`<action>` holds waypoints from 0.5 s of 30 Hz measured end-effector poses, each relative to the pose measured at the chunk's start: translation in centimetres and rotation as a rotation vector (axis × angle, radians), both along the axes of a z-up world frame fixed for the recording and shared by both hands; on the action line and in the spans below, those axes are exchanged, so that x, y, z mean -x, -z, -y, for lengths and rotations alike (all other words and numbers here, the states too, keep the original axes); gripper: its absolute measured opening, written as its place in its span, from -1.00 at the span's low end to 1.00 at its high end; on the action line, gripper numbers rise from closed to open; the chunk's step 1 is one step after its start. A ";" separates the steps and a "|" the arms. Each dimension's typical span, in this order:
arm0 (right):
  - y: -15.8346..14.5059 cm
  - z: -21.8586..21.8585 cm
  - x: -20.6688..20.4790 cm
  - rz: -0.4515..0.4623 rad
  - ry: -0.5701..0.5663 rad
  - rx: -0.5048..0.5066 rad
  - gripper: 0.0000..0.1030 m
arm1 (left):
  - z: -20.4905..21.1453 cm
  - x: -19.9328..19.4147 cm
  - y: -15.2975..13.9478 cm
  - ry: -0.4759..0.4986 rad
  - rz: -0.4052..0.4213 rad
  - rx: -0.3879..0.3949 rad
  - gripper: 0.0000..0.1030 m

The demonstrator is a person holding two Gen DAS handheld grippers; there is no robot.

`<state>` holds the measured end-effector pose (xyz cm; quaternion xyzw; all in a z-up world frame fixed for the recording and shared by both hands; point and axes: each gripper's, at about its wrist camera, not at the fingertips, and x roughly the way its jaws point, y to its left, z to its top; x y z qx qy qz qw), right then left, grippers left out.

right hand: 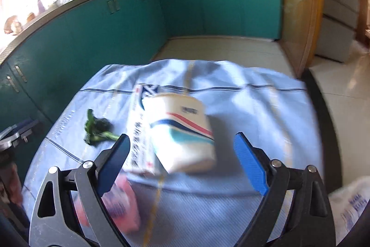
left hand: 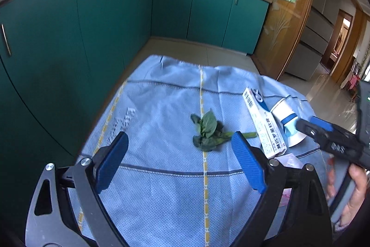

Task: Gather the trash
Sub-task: 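Grasp the white striped paper cup with the right tool while the left reaches toward the pink bag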

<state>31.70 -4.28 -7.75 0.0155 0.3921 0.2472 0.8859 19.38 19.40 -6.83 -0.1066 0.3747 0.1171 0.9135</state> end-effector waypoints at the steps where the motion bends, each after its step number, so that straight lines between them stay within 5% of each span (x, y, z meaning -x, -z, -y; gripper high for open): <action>1: 0.3 -0.2 -0.6 -0.018 -0.002 -0.008 0.73 | -0.2 -0.1 0.2 0.002 -0.009 0.020 0.76; 9: 1.9 -1.0 -2.5 -0.104 -0.085 -0.089 0.75 | -0.7 -0.5 0.8 -0.009 -0.017 0.000 0.76; 12: 1.6 -1.2 -1.9 -0.112 -0.115 -0.087 0.40 | -1.0 -0.6 1.1 -0.006 -0.025 0.033 0.76; 15: 1.4 -1.1 -1.2 -0.121 -0.128 -0.087 0.40 | -1.0 -0.4 1.1 -0.010 -0.026 0.023 0.76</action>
